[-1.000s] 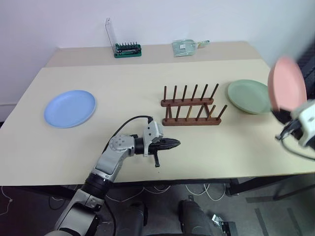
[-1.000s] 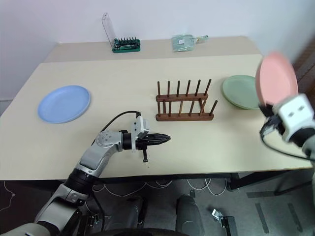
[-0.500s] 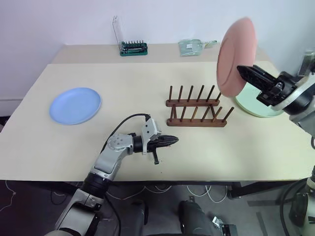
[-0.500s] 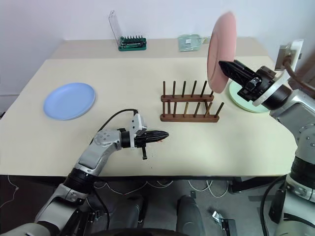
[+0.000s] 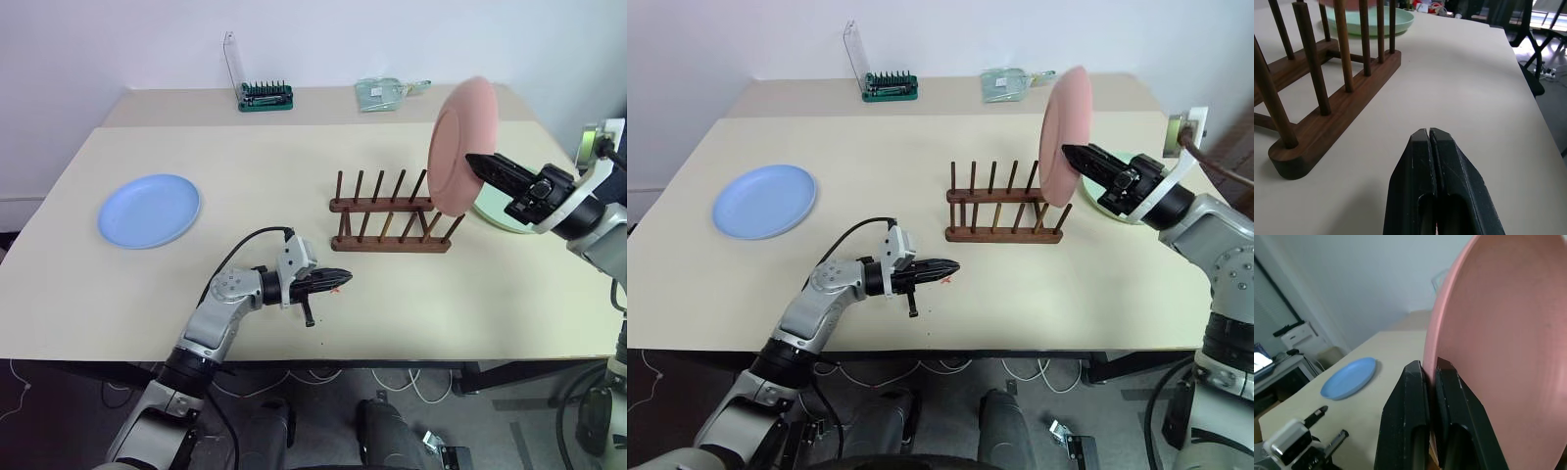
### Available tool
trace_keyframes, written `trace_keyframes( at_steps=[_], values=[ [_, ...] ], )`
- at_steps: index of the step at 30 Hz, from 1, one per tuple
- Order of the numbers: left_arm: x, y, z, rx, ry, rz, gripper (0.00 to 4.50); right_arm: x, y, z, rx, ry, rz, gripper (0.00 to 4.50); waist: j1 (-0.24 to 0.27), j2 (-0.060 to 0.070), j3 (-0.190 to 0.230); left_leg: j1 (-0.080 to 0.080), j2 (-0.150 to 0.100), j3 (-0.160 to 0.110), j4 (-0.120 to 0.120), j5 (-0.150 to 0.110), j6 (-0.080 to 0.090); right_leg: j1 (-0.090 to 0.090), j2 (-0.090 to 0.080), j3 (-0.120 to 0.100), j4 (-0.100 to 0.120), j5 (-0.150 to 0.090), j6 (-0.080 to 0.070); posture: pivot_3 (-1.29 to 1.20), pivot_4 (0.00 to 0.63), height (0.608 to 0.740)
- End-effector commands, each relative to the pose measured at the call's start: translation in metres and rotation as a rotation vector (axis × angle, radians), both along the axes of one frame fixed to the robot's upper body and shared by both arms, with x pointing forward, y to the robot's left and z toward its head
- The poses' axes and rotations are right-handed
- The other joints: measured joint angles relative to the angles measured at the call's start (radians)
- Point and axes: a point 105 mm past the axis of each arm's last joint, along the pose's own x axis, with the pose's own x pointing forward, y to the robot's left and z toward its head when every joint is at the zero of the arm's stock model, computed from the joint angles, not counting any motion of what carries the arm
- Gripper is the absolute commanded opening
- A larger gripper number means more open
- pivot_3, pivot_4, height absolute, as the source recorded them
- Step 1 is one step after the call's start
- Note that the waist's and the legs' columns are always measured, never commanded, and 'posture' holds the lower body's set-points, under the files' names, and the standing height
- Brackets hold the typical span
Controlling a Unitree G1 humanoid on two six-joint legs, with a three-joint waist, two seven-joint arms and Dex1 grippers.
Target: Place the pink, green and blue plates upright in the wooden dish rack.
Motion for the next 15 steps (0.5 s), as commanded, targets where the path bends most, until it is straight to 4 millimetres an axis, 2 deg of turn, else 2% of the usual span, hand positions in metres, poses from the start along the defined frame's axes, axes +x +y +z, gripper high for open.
trace_keyframes(
  at_steps=[1,5,9,13,15],
  values=[
    [-0.003,-0.001,0.012,-0.026,-0.034,-0.013,0.0,-0.007,-0.009,0.011,0.043,-0.036,0.012,0.02,-0.002,0.0,0.0,0.0,0.0,0.0,0.0,0.0,0.0,0.0,0.0,0.0,0.0,0.0,0.0,0.0,0.15,0.74],
    [-0.003,-0.002,0.012,-0.026,-0.032,-0.013,0.0,-0.003,-0.015,-0.001,0.05,0.008,0.009,0.02,-0.004,0.0,0.0,0.0,0.0,0.0,0.0,0.0,0.0,0.0,0.0,0.0,0.0,0.0,0.0,0.0,0.15,0.74],
    [-0.004,-0.001,0.012,-0.025,-0.03,-0.011,0.0,0.001,-0.02,-0.003,0.032,0.007,-0.022,1.49,-0.004,0.0,0.0,0.0,0.0,0.0,0.0,0.0,0.0,0.0,0.0,0.0,0.0,0.0,0.0,0.0,0.15,0.74],
    [-0.004,-0.001,0.012,-0.025,-0.026,-0.01,0.0,0.006,-0.027,0.003,-0.025,-0.056,-0.107,3.48,-0.004,0.0,0.0,0.0,0.0,0.0,0.0,0.0,0.0,0.0,0.0,0.0,0.0,0.0,0.0,0.0,0.15,0.74],
    [-0.005,-0.001,0.012,-0.024,-0.027,-0.011,0.0,0.006,-0.036,0.01,-0.08,-0.107,-0.171,3.48,-0.003,0.0,0.0,0.0,0.0,0.0,0.0,0.0,0.0,0.0,0.0,0.0,0.0,0.0,0.0,0.0,0.15,0.74]
  ],
)
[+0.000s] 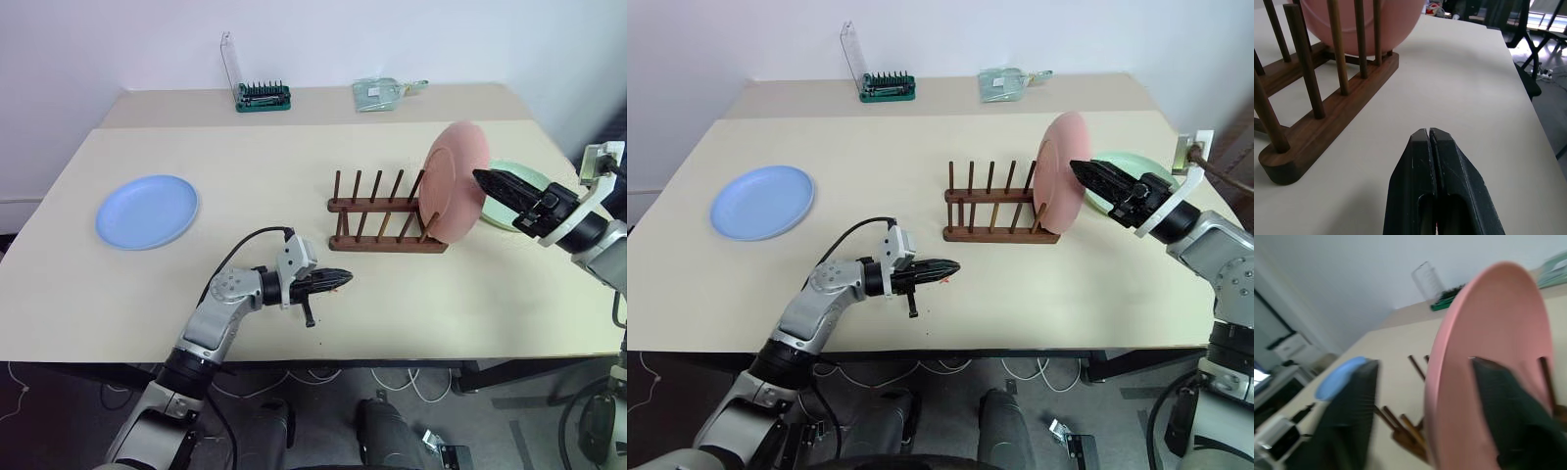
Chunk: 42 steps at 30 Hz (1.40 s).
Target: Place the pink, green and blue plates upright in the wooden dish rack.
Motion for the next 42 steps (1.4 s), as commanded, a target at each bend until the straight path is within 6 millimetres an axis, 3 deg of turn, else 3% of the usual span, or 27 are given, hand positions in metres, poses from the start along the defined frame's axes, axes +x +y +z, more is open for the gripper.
trace_keyframes(
  at_steps=[1,4,6,8,10,16,23,26,33,38,42],
  values=[
    [-0.003,-0.001,0.01,-0.023,-0.033,-0.01,0.0,-0.003,-0.015,0.026,-0.103,-0.138,-0.1,3.48,0.0,0.0,0.0,0.0,0.0,0.0,0.0,0.0,0.0,0.0,0.0,0.0,0.0,0.0,0.0,0.0,0.15,0.74],
    [-0.003,-0.001,0.011,-0.024,-0.036,-0.006,0.0,-0.01,-0.045,0.037,-0.155,-0.187,-0.226,3.48,0.003,0.0,0.0,0.0,0.0,0.0,0.0,0.0,0.0,0.0,0.0,0.0,0.0,0.0,0.0,0.0,0.15,0.74],
    [-0.003,0.0,0.011,-0.025,-0.032,-0.003,0.0,-0.013,-0.072,0.023,-0.278,-0.128,-0.336,3.48,0.008,0.0,0.0,0.0,0.0,0.0,0.0,0.0,0.0,0.0,0.0,0.0,0.0,0.0,0.0,0.0,0.15,0.74],
    [-0.003,0.0,0.01,-0.026,-0.029,-0.003,0.0,-0.01,-0.086,0.003,-0.454,-0.061,-0.395,4.03,0.007,0.0,0.0,0.0,-0.001,0.0,0.0,0.0,0.0,0.001,0.0,0.0,-0.001,0.0,0.0,0.0,0.15,0.74],
    [-0.003,-0.001,0.011,-0.026,-0.029,-0.004,0.0,-0.005,-0.092,-0.01,-0.572,-0.035,-0.415,4.47,-0.002,0.0,0.0,0.0,0.0,0.001,0.0,0.0,0.0,0.001,0.0,0.0,-0.001,0.0,0.0,0.0,0.15,0.74],
    [-0.001,-0.003,0.012,-0.025,-0.034,-0.012,0.0,0.024,-0.109,-0.069,-1.148,0.033,-0.434,4.47,-0.034,0.004,-0.001,0.003,0.001,0.004,0.0,0.0,0.0,0.001,0.0,0.001,0.001,0.0,0.0,0.0,0.15,0.74],
    [0.0,-0.003,0.012,-0.026,-0.032,-0.006,0.0,0.058,-0.105,-0.098,-1.357,0.012,-0.388,4.47,-0.026,0.005,0.0,0.002,0.0,0.004,0.0,0.0,0.0,0.0,0.0,0.002,0.001,0.0,0.0,0.0,0.15,0.74],
    [0.0,-0.002,0.012,-0.024,-0.034,-0.003,0.0,0.066,-0.102,-0.103,-1.389,0.016,-0.384,3.64,-0.022,0.005,0.0,0.002,0.0,0.003,0.0,0.0,0.0,0.0,0.0,0.002,0.0,0.0,0.0,0.0,0.15,0.74],
    [0.0,0.002,0.012,-0.025,-0.035,0.024,0.0,0.068,-0.109,-0.098,-1.424,-0.009,-0.437,0.03,-0.023,0.005,0.0,0.002,0.0,0.003,0.0,0.0,-0.001,0.001,0.0,0.003,0.0,0.0,0.0,0.0,0.15,0.74],
    [0.002,0.003,0.015,-0.029,-0.069,0.05,0.0,0.063,-0.122,-0.075,-1.429,-0.101,-0.559,0.01,-0.024,0.005,0.0,0.002,0.0,0.003,-0.001,0.0,-0.001,0.0,0.0,0.003,0.0,0.0,0.0,0.0,0.15,0.74],
    [0.004,0.006,0.023,-0.051,-0.098,0.081,0.0,0.045,-0.121,-0.021,-1.338,-0.292,-0.652,0.01,-0.019,0.006,0.001,0.001,-0.001,0.002,-0.001,0.0,-0.001,0.0,0.0,0.003,0.0,0.0,0.0,0.0,0.15,0.74]
  ],
)
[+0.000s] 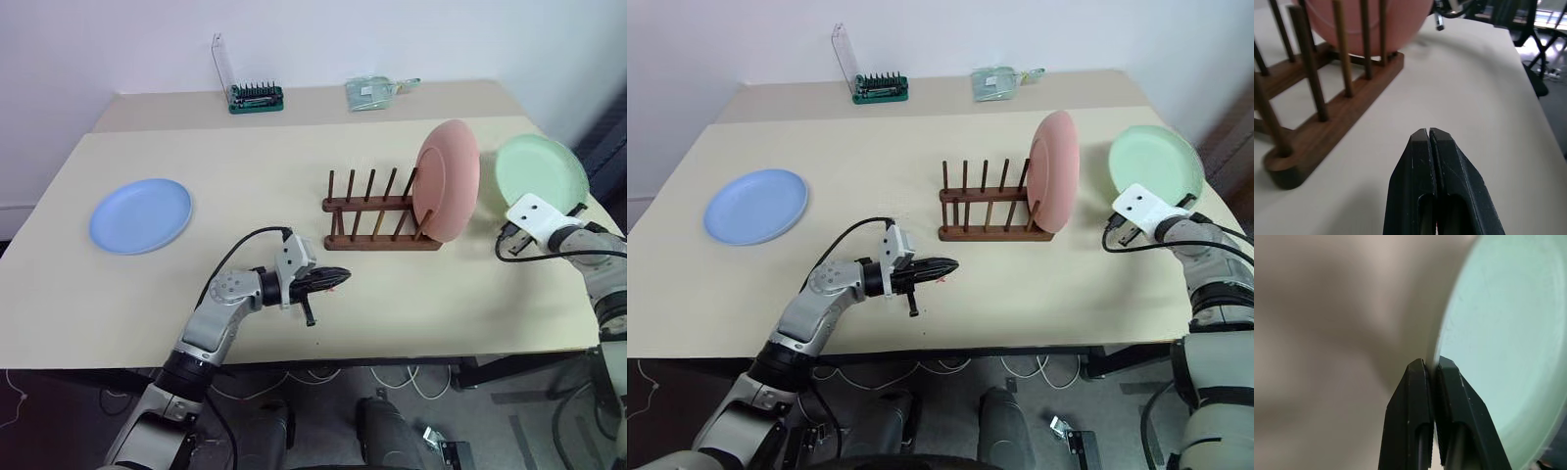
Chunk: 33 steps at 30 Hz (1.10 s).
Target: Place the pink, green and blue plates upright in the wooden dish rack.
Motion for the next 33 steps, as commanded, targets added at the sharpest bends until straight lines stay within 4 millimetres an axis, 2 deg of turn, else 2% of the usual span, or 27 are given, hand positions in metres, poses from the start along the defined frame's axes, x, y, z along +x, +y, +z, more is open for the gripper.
trace_keyframes(
  at_steps=[1,3,7,9,11,14,17,22,28,33],
  values=[
    [0.0,0.004,0.02,-0.041,-0.072,0.019,0.0,-0.012,0.009,0.079,0.041,-0.256,0.073,0.01,-0.002,0.0,0.0,0.0,0.0,0.0,0.0,0.0,0.0,0.0,0.0,0.0,0.0,0.0,0.0,0.0,0.15,0.74],
    [0.0,0.006,0.023,-0.05,-0.074,0.025,0.0,-0.023,0.02,0.098,0.086,-0.307,0.116,0.01,-0.008,0.0,0.0,0.0,0.0,0.0,0.0,0.0,0.0,0.0,0.0,0.0,0.0,0.0,0.0,0.0,0.15,0.74],
    [0.002,0.013,0.028,-0.052,-0.081,0.038,0.0,-0.057,0.056,0.166,0.352,-0.458,0.292,0.01,-0.009,0.001,0.0,0.002,0.001,0.001,0.001,0.0,0.0,0.0,0.0,0.0,0.001,0.0,0.0,0.0,0.15,0.74],
    [0.003,0.015,0.03,-0.054,-0.08,0.038,0.0,-0.079,0.095,0.191,0.56,-0.438,0.504,0.01,-0.007,0.002,0.0,0.001,0.001,0.0,0.001,0.0,0.0,0.0,0.0,0.0,0.001,0.0,0.0,0.0,0.15,0.74],
    [0.004,0.016,0.03,-0.055,-0.077,0.036,0.0,-0.097,0.13,0.198,0.7,-0.361,0.688,0.01,-0.005,0.001,0.0,0.001,0.001,-0.001,0.001,0.0,0.0,0.001,0.0,0.0,0.001,0.0,0.0,0.0,0.15,0.74],
    [0.003,0.018,0.027,-0.047,-0.065,0.026,0.0,-0.125,0.182,0.193,0.913,-0.158,0.972,0.01,0.0,-0.001,0.0,0.001,0.001,-0.002,0.001,0.0,0.001,0.002,0.0,-0.001,0.0,0.0,0.0,0.0,0.15,0.74],
    [0.003,0.017,0.025,-0.047,-0.057,0.023,0.0,-0.128,0.203,0.182,1.047,-0.034,1.051,0.01,0.001,-0.002,0.001,0.0,0.001,-0.002,0.001,0.0,0.001,0.002,0.0,-0.001,0.0,0.0,0.0,0.0,0.15,0.74],
    [-0.001,0.014,0.024,-0.05,-0.047,0.012,0.0,-0.107,0.213,0.162,1.267,0.082,1.022,0.01,0.002,-0.002,0.001,0.0,0.001,-0.002,0.001,0.0,0.001,0.001,0.0,-0.001,0.0,0.0,0.0,0.0,0.15,0.74],
    [-0.002,0.011,0.03,-0.053,-0.053,0.015,0.0,-0.072,0.208,0.136,1.343,0.156,0.877,0.01,0.0,-0.002,0.001,0.0,0.001,-0.001,0.001,0.0,0.001,0.0,0.0,-0.001,0.0,0.0,0.0,0.0,0.15,0.74],
    [-0.004,0.01,0.033,-0.054,-0.052,0.021,0.0,-0.065,0.21,0.12,1.358,0.227,0.845,0.01,0.0,-0.002,0.001,-0.001,0.001,-0.001,0.001,0.0,0.001,0.0,0.0,-0.001,0.0,0.0,0.0,0.0,0.15,0.74]
  ],
)
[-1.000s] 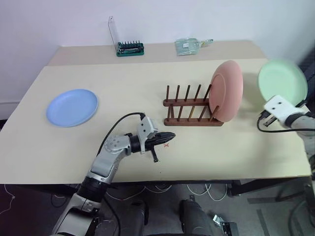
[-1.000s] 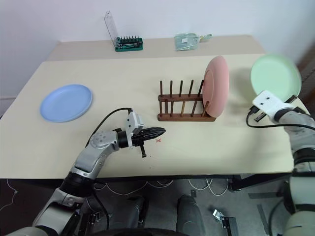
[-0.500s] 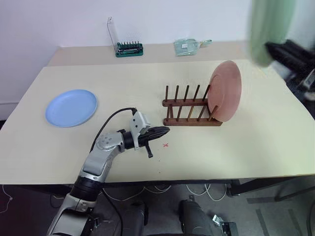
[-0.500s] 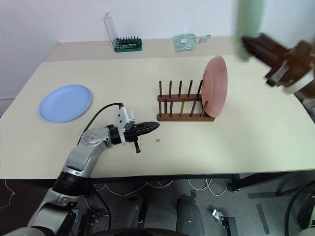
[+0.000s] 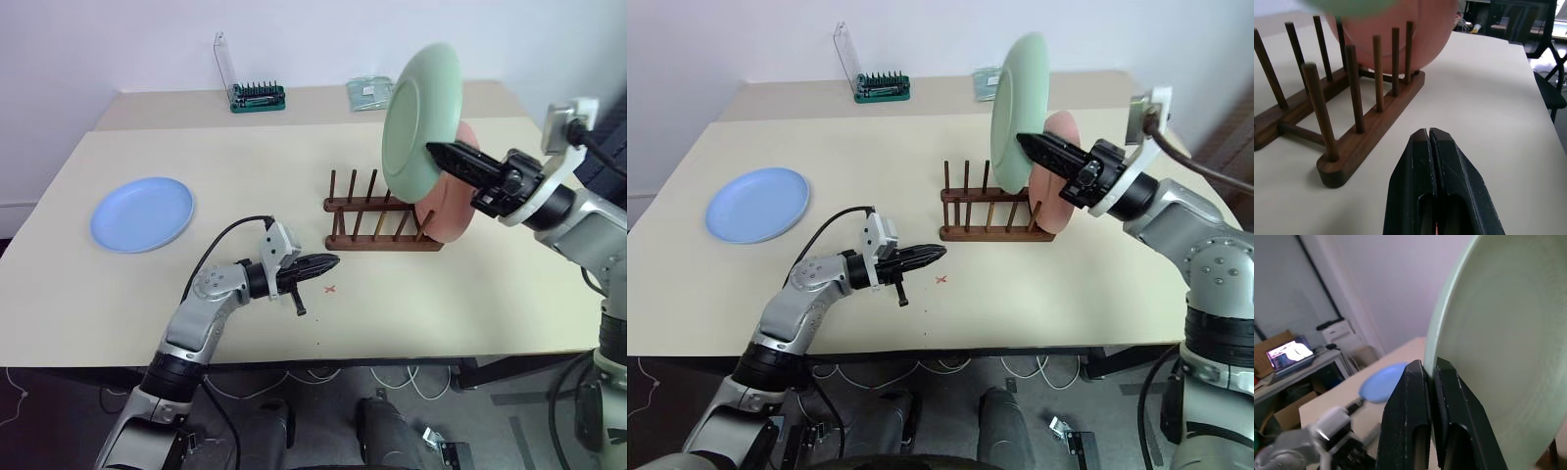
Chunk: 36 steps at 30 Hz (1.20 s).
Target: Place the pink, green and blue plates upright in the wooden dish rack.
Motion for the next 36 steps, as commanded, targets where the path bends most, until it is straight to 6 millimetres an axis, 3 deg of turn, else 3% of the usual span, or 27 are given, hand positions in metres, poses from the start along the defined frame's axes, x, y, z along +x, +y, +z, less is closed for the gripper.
trace_keyframes(
  at_steps=[1,12,13,15,20,33,35,36],
  values=[
    [-0.004,-0.004,0.013,-0.023,-0.033,-0.014,0.0,-0.001,0.002,0.005,-0.01,-0.027,0.022,0.01,0.0,0.0,0.0,0.0,0.0,0.0,0.0,0.0,0.0,0.0,0.0,0.0,0.0,0.0,0.0,0.0,0.15,0.74],
    [-0.005,-0.006,0.014,-0.02,-0.024,-0.016,0.0,0.01,-0.004,-0.012,-0.039,0.035,-0.026,0.01,-0.001,0.0,0.0,0.0,0.0,0.0,0.0,0.0,0.0,0.0,0.0,0.0,0.0,0.0,0.0,0.0,0.15,0.74],
    [-0.005,-0.006,0.014,-0.02,-0.023,-0.016,0.0,0.01,-0.004,-0.012,-0.04,0.034,-0.028,0.66,-0.001,0.0,0.0,0.0,0.0,0.0,0.0,0.0,0.0,0.0,0.0,0.0,0.0,0.0,0.0,0.0,0.15,0.74],
    [-0.005,-0.005,0.013,-0.019,-0.021,-0.017,0.0,0.011,-0.004,-0.011,-0.043,0.026,-0.037,1.35,0.0,0.0,0.0,0.0,0.0,0.0,0.0,0.0,0.0,0.0,0.0,0.0,0.0,0.0,0.0,0.0,0.15,0.74],
    [-0.004,-0.003,0.011,-0.016,-0.017,-0.016,0.0,0.01,-0.006,-0.006,-0.087,-0.016,-0.058,3.93,-0.001,0.0,0.0,0.0,0.0,0.0,0.0,0.0,0.0,0.0,0.0,0.0,0.0,0.0,0.0,0.0,0.15,0.74],
    [0.004,0.006,0.004,-0.028,-0.048,0.044,0.0,-0.005,-0.023,0.033,-0.393,-0.319,-0.213,3.93,0.0,0.0,0.0,0.0,0.0,0.0,0.0,0.0,0.0,0.0,0.0,0.0,0.0,0.0,0.0,0.0,0.15,0.74],
    [0.011,0.013,0.013,-0.068,-0.06,0.088,0.0,-0.008,-0.02,0.039,-0.46,-0.369,-0.215,3.93,0.0,0.0,0.0,0.0,0.0,0.0,0.0,0.0,0.0,0.0,0.0,0.0,0.0,0.0,0.0,0.0,0.15,0.74],
    [0.018,0.021,0.023,-0.116,-0.053,0.133,0.26,-0.012,-0.013,0.038,-0.52,-0.397,-0.187,3.97,-0.001,0.0,0.0,0.0,0.0,0.0,0.0,0.0,0.0,0.0,0.0,0.0,0.0,0.0,0.0,0.0,0.15,0.74]
  ],
)
